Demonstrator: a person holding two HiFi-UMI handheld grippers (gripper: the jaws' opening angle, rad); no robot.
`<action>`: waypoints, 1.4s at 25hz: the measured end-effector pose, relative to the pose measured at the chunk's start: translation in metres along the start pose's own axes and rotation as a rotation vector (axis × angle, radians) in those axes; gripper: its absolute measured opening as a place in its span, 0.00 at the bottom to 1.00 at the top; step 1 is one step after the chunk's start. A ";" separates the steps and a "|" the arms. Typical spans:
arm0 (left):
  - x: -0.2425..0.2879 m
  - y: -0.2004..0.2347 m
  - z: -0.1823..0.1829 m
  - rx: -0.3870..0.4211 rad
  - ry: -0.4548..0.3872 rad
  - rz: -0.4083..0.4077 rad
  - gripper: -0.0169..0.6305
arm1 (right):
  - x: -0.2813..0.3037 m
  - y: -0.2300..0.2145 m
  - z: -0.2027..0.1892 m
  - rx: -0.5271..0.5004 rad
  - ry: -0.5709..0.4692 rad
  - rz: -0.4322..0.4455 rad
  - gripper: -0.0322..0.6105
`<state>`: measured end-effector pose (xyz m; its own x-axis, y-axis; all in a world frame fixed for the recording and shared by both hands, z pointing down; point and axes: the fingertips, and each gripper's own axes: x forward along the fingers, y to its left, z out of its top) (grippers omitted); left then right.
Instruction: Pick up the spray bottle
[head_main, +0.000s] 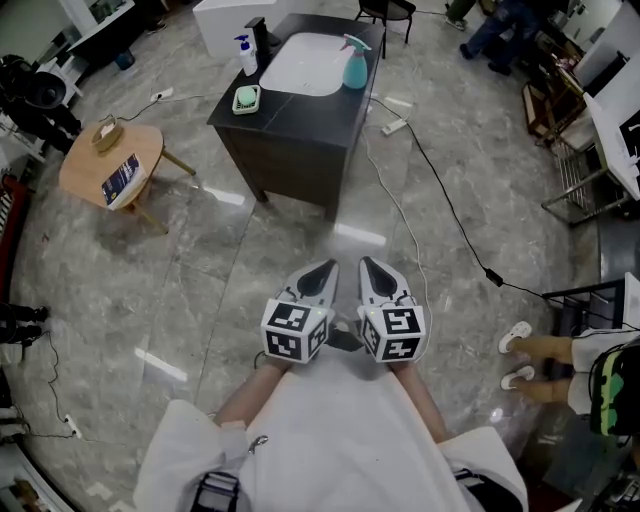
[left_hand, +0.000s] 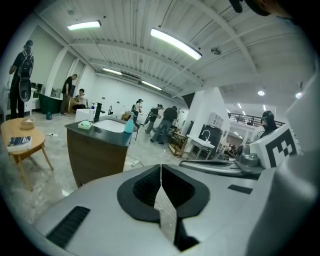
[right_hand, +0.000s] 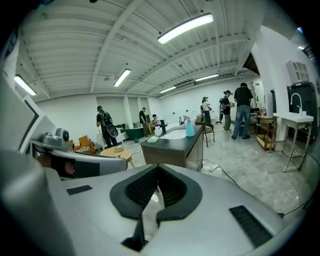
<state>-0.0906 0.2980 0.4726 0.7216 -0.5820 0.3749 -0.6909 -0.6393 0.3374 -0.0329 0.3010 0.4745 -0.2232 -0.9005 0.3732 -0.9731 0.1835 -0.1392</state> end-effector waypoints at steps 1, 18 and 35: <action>0.000 -0.001 -0.001 0.002 0.003 0.001 0.07 | -0.001 0.000 -0.001 -0.001 0.002 0.000 0.09; 0.015 -0.004 -0.009 -0.027 0.019 -0.006 0.07 | -0.009 -0.030 -0.009 0.042 0.024 -0.042 0.09; 0.047 0.007 0.006 -0.019 0.038 -0.031 0.07 | 0.011 -0.055 0.007 0.018 0.010 -0.070 0.09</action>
<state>-0.0613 0.2632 0.4876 0.7410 -0.5420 0.3965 -0.6690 -0.6472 0.3655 0.0188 0.2780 0.4802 -0.1549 -0.9071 0.3913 -0.9853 0.1128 -0.1286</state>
